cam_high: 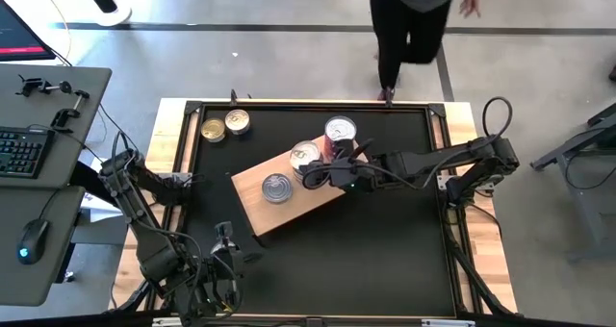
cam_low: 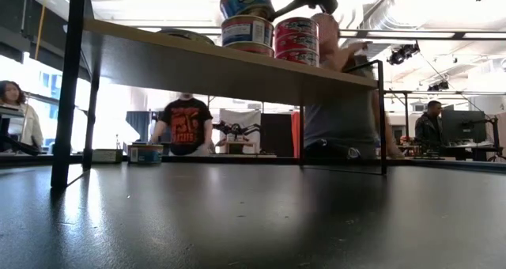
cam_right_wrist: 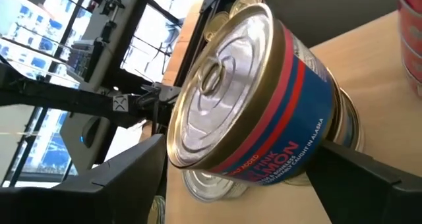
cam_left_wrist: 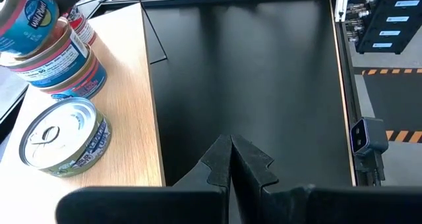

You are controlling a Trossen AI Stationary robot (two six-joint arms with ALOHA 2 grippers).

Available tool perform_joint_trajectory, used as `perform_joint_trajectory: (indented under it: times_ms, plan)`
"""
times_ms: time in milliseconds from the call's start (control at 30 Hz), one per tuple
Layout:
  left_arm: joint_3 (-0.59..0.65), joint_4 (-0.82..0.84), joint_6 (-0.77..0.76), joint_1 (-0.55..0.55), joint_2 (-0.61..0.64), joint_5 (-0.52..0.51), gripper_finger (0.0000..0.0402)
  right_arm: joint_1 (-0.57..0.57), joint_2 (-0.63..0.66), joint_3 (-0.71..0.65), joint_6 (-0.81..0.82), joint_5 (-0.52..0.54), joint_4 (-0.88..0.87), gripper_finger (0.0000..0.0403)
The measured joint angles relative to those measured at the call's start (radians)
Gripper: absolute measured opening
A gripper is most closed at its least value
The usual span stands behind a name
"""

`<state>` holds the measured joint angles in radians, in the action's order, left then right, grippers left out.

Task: Stack canned seafood by type on shelf
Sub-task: Stack the blue tuna on the top of the other blue tuna cans on the shelf

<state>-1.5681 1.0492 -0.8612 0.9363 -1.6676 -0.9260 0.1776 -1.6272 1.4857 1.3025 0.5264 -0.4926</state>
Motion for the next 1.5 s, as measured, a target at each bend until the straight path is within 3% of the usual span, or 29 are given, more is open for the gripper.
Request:
perform_joint_trajectory:
  times_ms: [433, 600, 1500]
  plan:
    - [0.000, -0.003, -0.002, 0.000, 0.000, 0.006, 0.0000, 0.000, 0.000, 0.000, -0.002, -0.071, -0.007, 0.0342]
    - [0.000, -0.003, -0.001, 0.000, 0.000, 0.006, 0.0000, -0.001, 0.000, 0.002, -0.020, -0.162, 0.005, 0.0342]
    - [0.000, -0.007, -0.027, 0.000, 0.000, 0.008, 0.0000, 0.001, 0.058, 0.000, -0.001, -0.142, -0.017, 0.0342]
